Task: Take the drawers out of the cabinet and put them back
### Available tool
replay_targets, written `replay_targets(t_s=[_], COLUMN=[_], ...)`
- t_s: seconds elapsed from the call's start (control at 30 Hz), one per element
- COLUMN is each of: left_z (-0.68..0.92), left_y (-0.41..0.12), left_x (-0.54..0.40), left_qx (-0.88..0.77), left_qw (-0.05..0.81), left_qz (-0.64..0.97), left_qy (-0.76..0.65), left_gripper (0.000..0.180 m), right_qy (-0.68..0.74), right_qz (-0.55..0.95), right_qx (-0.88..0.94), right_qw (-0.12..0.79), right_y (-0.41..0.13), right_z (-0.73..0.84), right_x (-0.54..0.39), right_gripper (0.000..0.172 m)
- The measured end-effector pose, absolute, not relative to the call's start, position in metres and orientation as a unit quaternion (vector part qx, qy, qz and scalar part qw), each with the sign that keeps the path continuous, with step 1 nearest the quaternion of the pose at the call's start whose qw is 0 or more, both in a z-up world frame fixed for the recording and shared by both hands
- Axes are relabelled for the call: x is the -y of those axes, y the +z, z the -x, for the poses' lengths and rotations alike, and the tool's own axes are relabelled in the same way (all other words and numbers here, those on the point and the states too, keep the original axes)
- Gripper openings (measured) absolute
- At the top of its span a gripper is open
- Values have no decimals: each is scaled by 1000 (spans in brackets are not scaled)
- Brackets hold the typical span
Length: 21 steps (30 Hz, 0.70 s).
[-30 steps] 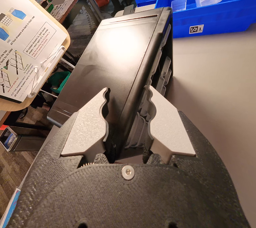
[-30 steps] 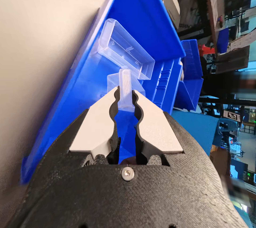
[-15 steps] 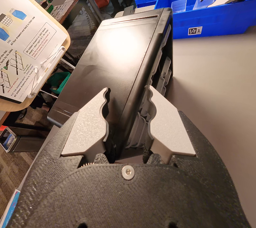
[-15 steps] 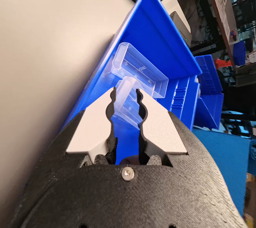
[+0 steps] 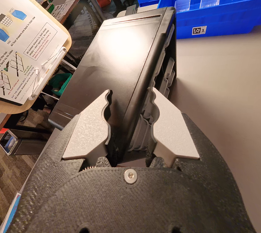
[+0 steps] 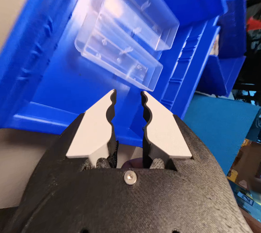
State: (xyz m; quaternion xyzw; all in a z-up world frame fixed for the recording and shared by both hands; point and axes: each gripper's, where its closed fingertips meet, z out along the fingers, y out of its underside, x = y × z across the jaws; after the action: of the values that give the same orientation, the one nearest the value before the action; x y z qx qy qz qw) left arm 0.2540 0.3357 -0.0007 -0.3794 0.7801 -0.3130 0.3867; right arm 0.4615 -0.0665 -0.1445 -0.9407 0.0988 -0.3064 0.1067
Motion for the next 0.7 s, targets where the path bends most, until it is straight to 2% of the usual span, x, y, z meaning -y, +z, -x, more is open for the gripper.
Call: replay_targets(t_s=[0.03, 0.2, 0.5, 0.7], left_z=[-254, -254, -254, -254], left_y=[-1, -1, 0, 0], left_x=[-336, -335, -336, -336], left_qx=[-780, -781, -780, -780], left_qw=[387, 389, 387, 387], left_qz=[379, 380, 379, 379], left_qy=[-313, -309, -314, -313], left_gripper=[55, 55, 55, 55], right_qy=[-300, -298, -329, -348], right_qz=[944, 945, 931, 930], right_qx=[-99, -108, -111, -58], right_qw=[91, 80, 114, 101], right_y=[-154, -181, -173, -171], right_z=[-464, -487, -505, -499], right_x=[70, 63, 32, 35], right_gripper=[38, 39, 40, 55])
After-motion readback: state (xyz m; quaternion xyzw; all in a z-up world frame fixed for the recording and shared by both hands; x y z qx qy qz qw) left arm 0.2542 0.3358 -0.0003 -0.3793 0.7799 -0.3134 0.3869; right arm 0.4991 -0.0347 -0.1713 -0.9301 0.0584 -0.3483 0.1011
